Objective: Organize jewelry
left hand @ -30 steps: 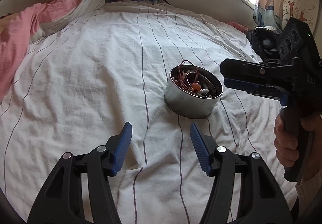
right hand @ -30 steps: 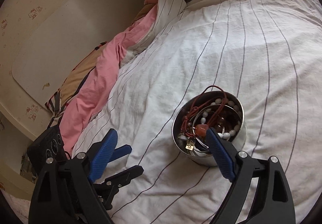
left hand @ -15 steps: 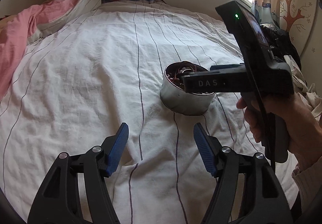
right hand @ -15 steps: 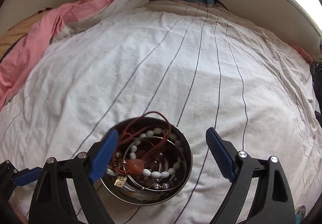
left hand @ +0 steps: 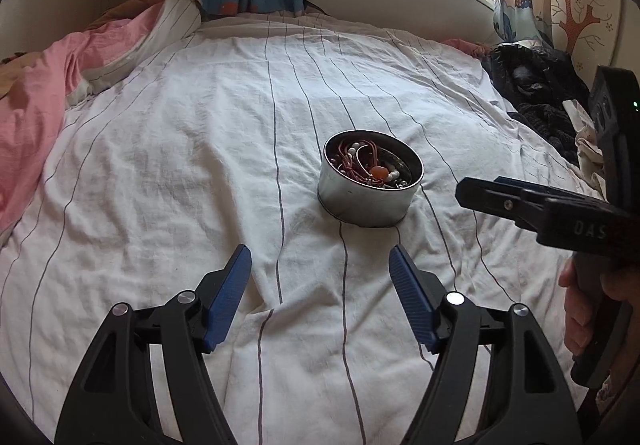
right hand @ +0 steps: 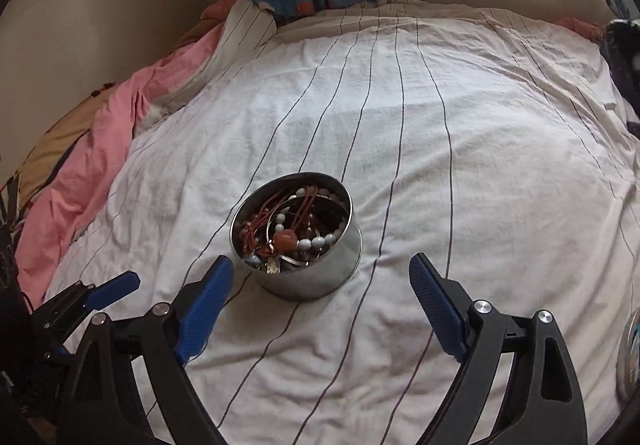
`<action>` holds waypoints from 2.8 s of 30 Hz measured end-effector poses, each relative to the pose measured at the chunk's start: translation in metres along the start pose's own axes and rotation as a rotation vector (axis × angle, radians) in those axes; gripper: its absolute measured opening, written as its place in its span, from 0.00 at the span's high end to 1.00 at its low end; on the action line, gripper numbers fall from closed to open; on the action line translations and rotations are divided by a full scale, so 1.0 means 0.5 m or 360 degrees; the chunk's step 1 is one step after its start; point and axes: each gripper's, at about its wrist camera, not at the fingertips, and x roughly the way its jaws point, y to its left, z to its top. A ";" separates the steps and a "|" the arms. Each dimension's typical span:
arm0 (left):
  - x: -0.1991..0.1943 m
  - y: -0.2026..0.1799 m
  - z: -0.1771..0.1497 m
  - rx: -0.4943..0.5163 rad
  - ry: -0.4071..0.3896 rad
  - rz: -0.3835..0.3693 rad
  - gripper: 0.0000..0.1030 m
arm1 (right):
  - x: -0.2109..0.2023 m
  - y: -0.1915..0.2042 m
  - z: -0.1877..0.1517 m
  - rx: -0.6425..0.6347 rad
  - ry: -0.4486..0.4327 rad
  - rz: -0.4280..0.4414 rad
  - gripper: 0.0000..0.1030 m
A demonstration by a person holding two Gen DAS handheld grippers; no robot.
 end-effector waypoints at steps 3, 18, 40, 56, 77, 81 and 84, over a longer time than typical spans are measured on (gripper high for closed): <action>-0.032 -0.009 -0.018 0.0044 0.0001 0.0035 0.29 | -0.050 0.000 -0.052 0.0071 -0.0026 0.0025 0.17; -0.080 -0.048 -0.071 0.0132 -0.0017 0.0197 0.18 | -0.164 0.043 -0.201 0.0074 -0.0221 -0.0134 0.12; -0.001 -0.031 -0.093 0.0061 -0.0016 0.0244 0.11 | -0.116 0.051 -0.224 0.0011 -0.0210 -0.0379 0.09; 0.044 -0.023 -0.088 0.0172 0.0092 0.0336 0.07 | -0.045 0.058 -0.218 0.0066 -0.0121 -0.0422 0.09; 0.050 -0.009 -0.097 0.0113 0.0093 0.0294 0.07 | -0.022 0.047 -0.223 0.0109 -0.0077 -0.0411 0.08; 0.049 -0.010 -0.097 0.0110 0.0090 0.0294 0.07 | -0.021 0.047 -0.224 0.0107 -0.0077 -0.0409 0.08; 0.048 -0.009 -0.098 0.0107 0.0093 0.0293 0.07 | -0.020 0.049 -0.223 0.0096 -0.0073 -0.0415 0.07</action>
